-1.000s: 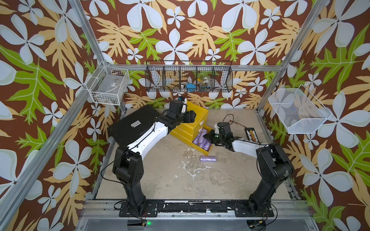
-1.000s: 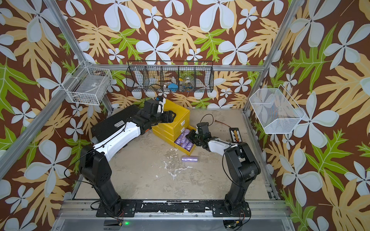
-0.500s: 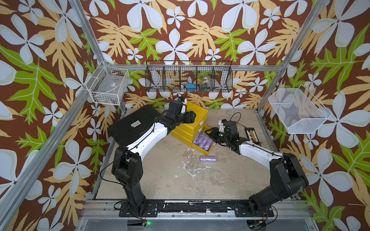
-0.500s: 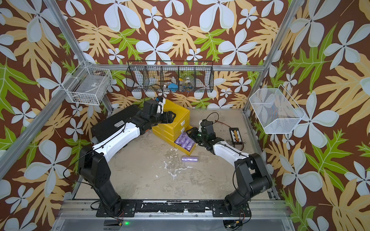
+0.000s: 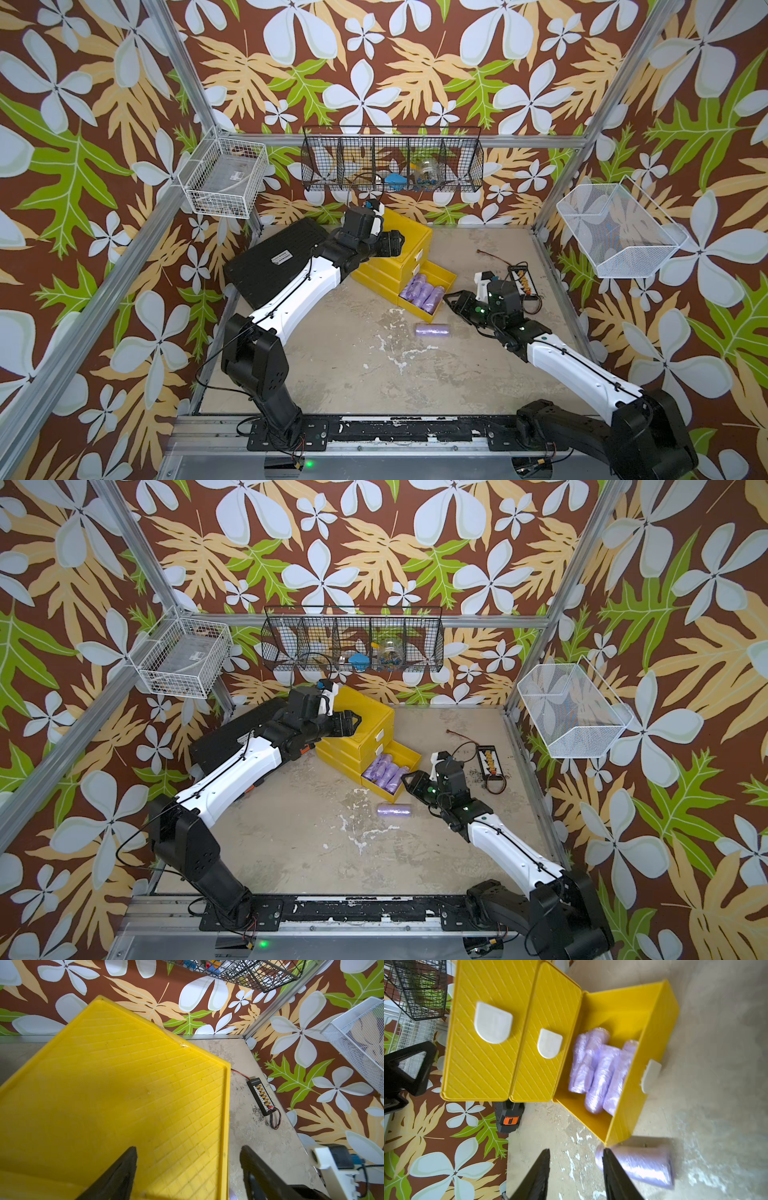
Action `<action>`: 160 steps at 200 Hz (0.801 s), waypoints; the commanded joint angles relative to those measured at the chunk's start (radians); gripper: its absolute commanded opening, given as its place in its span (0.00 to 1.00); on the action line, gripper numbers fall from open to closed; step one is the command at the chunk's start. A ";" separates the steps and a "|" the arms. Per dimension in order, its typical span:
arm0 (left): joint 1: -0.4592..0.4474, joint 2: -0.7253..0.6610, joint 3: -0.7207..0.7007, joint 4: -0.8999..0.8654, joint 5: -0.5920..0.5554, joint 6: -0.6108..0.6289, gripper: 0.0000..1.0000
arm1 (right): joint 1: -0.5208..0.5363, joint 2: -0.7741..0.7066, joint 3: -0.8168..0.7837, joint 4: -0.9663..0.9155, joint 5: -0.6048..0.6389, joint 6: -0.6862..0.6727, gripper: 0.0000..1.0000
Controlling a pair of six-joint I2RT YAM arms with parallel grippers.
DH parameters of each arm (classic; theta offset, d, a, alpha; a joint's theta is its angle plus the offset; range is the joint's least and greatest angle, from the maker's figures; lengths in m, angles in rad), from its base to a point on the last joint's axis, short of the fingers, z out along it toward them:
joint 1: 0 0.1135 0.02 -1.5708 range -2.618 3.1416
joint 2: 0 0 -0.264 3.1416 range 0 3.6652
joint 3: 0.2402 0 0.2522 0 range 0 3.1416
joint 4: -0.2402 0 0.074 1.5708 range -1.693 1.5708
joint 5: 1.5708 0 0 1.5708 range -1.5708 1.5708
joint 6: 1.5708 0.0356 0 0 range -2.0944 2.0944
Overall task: Sort the rolls of trash bags by color and place them into the drawer
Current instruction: Pick up the roll of trash bags from the center of the board.
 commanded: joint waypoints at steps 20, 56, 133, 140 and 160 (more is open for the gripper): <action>0.001 -0.131 -0.163 0.054 -0.019 -0.043 0.80 | 0.013 -0.054 -0.156 0.128 -0.036 0.163 0.45; 0.001 -0.255 -0.346 0.122 -0.016 -0.093 0.81 | 0.048 -0.015 -0.218 0.212 -0.030 0.230 0.51; 0.001 -0.320 -0.451 0.148 -0.015 -0.119 0.81 | 0.082 0.121 -0.274 0.378 -0.028 0.337 0.53; 0.002 -0.318 -0.450 0.149 -0.013 -0.121 0.81 | 0.082 0.130 -0.273 0.384 -0.024 0.338 0.53; 0.001 -0.320 -0.450 0.151 -0.008 -0.123 0.81 | 0.082 0.153 -0.273 0.406 -0.010 0.354 0.54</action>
